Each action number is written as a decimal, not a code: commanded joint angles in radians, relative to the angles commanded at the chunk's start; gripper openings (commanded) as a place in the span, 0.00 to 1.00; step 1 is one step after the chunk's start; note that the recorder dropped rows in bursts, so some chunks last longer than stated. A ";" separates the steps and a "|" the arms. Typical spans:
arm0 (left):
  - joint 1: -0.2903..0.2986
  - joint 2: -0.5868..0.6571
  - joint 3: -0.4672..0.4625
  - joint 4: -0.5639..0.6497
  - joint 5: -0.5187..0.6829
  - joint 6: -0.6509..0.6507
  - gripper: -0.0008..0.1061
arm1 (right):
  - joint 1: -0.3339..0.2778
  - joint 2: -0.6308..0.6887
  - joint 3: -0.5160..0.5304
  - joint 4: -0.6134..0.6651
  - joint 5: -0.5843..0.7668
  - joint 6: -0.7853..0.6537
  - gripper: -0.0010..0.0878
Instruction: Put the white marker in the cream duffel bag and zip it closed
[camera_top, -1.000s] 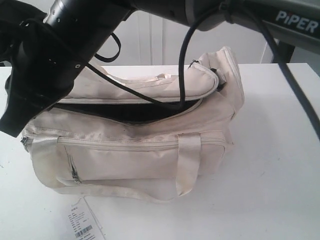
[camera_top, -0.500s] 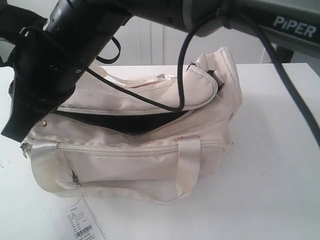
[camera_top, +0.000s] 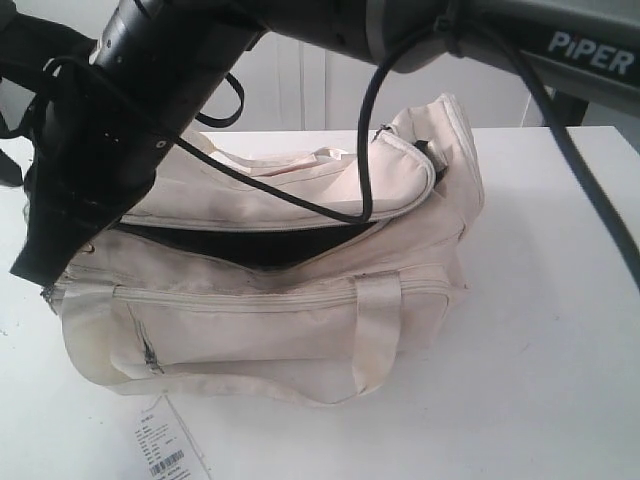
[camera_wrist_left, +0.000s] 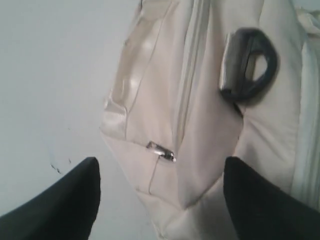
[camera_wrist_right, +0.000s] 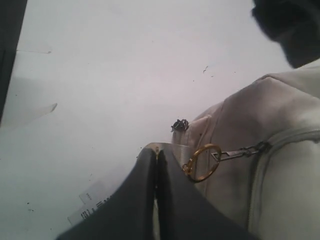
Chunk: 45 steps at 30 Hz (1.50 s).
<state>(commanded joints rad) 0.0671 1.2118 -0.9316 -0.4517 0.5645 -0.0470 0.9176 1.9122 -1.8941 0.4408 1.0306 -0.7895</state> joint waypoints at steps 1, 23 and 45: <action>0.000 -0.013 0.020 -0.038 -0.004 0.000 0.68 | 0.000 0.000 0.000 0.000 0.000 0.000 0.01; 0.000 0.033 0.122 -0.322 -0.198 0.338 0.11 | 0.000 0.000 0.000 0.006 0.006 0.000 0.01; 0.000 0.033 0.168 -0.682 -0.262 0.700 0.01 | 0.000 0.000 0.000 0.006 0.048 0.042 0.01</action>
<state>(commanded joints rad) 0.0671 1.2453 -0.7632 -1.1338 0.3028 0.6533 0.9176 1.9122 -1.8941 0.4468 1.0785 -0.7478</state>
